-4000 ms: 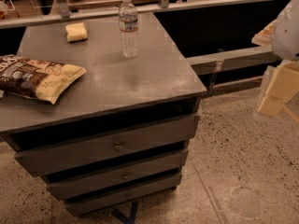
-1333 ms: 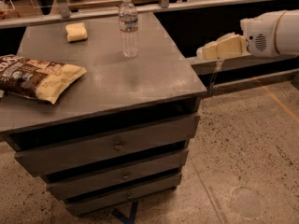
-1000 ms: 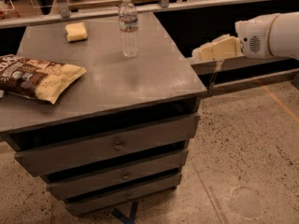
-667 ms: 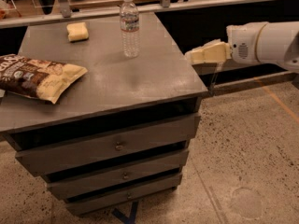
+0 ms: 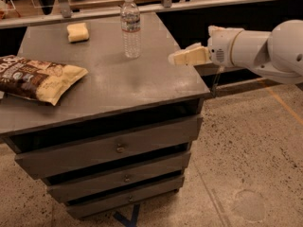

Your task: Move water bottle near brown chip bag

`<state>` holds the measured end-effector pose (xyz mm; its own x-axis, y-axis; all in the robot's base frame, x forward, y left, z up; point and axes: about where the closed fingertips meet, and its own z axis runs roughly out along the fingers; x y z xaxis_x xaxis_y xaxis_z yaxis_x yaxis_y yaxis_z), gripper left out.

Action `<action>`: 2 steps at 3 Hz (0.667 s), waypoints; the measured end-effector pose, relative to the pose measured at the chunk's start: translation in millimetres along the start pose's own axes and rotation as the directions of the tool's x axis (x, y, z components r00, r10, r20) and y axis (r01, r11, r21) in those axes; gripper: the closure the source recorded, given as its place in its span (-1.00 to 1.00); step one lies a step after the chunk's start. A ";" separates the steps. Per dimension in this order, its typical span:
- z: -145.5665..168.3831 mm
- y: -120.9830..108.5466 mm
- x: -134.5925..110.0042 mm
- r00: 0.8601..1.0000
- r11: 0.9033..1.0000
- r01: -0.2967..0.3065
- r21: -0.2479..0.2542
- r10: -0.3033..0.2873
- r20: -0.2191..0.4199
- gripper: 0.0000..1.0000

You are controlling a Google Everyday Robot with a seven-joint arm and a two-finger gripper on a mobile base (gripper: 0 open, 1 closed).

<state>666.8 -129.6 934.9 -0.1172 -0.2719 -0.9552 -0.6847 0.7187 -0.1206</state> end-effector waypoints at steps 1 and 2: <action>38.0 10.7 -8.4 0.998 0.994 -0.001 -0.112 0.008 0.057 -1.00; 65.8 31.0 -26.0 0.993 0.969 0.005 -0.246 0.025 0.115 -1.00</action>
Offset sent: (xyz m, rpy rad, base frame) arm 0.0379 0.1103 0.0149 0.1971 -0.0179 0.4125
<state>695.9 -58.2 938.3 -0.0505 -0.1788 -0.9826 -0.8412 0.5380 -0.0547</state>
